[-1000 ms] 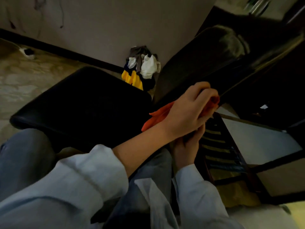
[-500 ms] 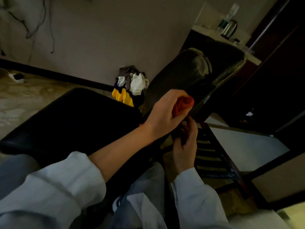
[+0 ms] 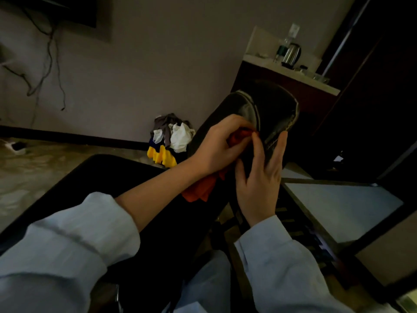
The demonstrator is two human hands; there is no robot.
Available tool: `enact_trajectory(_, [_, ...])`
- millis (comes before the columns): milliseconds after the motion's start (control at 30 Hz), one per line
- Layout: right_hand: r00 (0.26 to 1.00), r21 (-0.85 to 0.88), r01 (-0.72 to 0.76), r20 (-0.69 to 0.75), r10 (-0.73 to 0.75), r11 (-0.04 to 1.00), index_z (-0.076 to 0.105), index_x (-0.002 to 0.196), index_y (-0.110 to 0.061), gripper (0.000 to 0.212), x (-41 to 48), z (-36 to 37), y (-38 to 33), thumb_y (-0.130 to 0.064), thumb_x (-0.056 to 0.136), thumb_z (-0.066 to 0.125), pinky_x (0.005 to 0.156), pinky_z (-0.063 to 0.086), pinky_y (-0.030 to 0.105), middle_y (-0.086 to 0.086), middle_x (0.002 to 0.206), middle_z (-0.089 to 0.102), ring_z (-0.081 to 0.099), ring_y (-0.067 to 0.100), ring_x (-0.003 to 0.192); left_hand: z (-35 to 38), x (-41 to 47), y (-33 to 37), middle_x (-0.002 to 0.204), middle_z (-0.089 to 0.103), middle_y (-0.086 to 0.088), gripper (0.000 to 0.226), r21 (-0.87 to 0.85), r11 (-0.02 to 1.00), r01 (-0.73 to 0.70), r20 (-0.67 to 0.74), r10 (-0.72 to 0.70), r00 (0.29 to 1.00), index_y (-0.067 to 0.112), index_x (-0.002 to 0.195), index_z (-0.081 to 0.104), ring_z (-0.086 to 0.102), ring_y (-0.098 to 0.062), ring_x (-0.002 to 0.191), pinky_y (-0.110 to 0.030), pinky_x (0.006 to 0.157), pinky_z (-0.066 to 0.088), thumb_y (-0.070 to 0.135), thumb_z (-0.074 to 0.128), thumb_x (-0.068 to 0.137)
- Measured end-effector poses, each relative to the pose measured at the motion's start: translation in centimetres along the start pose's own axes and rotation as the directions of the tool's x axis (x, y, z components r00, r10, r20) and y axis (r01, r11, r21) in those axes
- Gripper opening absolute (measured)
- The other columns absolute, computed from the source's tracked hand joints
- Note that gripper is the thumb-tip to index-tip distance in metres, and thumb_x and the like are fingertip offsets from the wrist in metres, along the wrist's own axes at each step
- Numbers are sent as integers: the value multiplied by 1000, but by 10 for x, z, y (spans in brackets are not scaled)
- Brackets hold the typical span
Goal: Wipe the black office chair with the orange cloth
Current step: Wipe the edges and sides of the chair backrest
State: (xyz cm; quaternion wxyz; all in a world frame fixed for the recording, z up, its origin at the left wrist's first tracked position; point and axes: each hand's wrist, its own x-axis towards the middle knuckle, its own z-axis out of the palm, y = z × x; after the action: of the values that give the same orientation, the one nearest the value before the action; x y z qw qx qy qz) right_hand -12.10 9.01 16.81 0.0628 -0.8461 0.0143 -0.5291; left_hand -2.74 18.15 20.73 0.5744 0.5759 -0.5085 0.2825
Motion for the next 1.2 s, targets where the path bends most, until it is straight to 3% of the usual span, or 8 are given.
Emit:
enact_trajectory(267, [999,-2,50,19,-50,999,35,135,-14,45,4,5,4,-18,92,47,94,48,53,15,150,3,11,38,141,-5,0,-41,95,62,1,27,-33,907,421,99,-416,904,10,102,62,58,-3,86,-22,80,47,32,56,87])
enact_trajectory(433, [999,35,32,3,-32,999,37,134,-13,44,7,10,15,-16,91,47,101,44,48,17,149,3,-1,25,144,-3,-8,-38,102,62,0,22,-28,892,451,118,-445,887,13,106,61,57,-14,98,-35,88,48,28,56,90])
enact_trajectory(567, [999,84,37,-1,-37,996,39,133,-12,45,13,14,33,-16,89,49,113,22,20,19,149,4,-9,10,145,3,-11,-32,109,62,-1,22,-137,903,408,163,-386,908,13,113,55,60,-9,106,-31,94,49,13,57,91])
enact_trajectory(633, [999,130,36,-5,-36,991,41,133,-9,46,16,17,43,-13,88,50,112,15,12,20,148,3,-9,8,145,11,-6,-28,107,61,2,24,-188,929,318,184,-284,941,8,114,53,60,-5,105,-22,92,49,9,59,90])
enact_trajectory(733, [1000,197,-3,-5,4,980,41,133,-5,48,23,20,52,-9,86,51,108,14,6,21,150,0,-9,1,143,26,7,-33,106,57,-6,29,-48,995,82,195,-71,978,2,112,58,55,-8,99,-18,86,47,20,55,88])
enact_trajectory(833, [997,232,-67,-21,74,970,43,133,5,51,30,25,59,-5,84,51,101,17,-2,20,150,1,-7,-9,140,41,21,-54,107,56,-11,27,30,999,39,183,-44,982,3,110,61,54,-10,97,-18,84,46,19,54,89])
enact_trajectory(1067, [991,247,-115,-31,127,962,43,133,10,50,48,50,80,15,84,51,91,22,-7,17,147,-1,-5,-18,135,62,35,-127,95,61,-13,18,130,925,356,-117,-343,932,4,100,66,60,-22,89,-24,79,44,14,59,87])
enact_trajectory(1200, [988,243,-147,-12,154,959,40,137,5,53,56,64,92,11,85,47,87,31,-3,13,149,-5,-7,-17,135,63,19,-135,97,64,-7,16,98,902,421,-128,-408,904,8,100,66,59,-16,93,-17,82,42,15,59,88])
